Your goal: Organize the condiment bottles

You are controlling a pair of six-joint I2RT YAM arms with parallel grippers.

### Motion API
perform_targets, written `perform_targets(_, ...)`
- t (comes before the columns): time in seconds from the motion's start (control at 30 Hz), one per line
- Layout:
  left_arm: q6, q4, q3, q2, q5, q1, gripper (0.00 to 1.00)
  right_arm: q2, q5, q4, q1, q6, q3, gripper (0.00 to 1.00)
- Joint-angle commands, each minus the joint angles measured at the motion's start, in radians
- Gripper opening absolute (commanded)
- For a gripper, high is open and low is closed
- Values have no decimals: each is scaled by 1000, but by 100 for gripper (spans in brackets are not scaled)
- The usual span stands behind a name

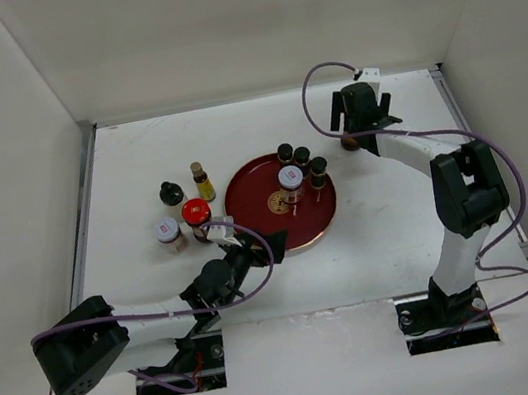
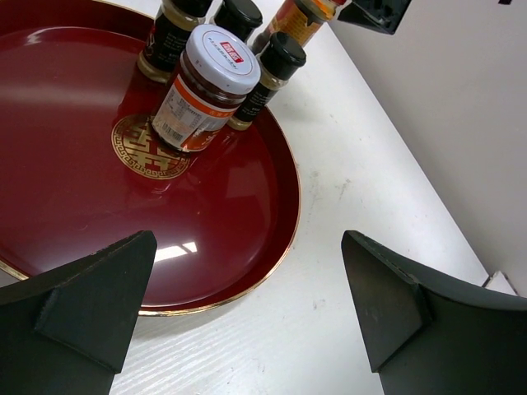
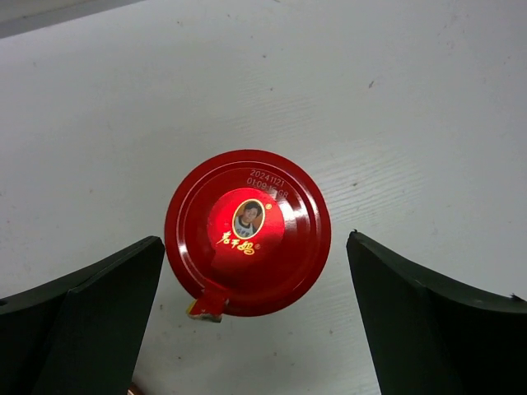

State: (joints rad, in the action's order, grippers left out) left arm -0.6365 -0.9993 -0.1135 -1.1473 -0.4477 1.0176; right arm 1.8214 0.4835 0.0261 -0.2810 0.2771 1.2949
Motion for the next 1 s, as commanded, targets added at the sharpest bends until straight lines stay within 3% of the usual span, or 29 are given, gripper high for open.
perform_targets(0.0,-9,-53,-31,0,9,2,100,22,-37,-8,21,17,43,100)
perform_targets(0.1,-14,-53,-32,-5,14,-3,100,41,-57,-23,32,30,49,99)
perform_targets(0.27,-14,-53,-31,-2,15,-6,100,45,-83,-74,47,39,38,88)
perform_targets(0.5,-14,-53,-31,1,15,-6,100,-8,-91,-156,52,45,-35,55)
perform_targets(0.73,-15,-53,-32,-2,15,-1,100,-209,-3,-212,0,17,-209,52)
perform_targets(0.97,-15,-55,-32,-3,15,2,100,-454,108,-198,-158,40,-419,51)
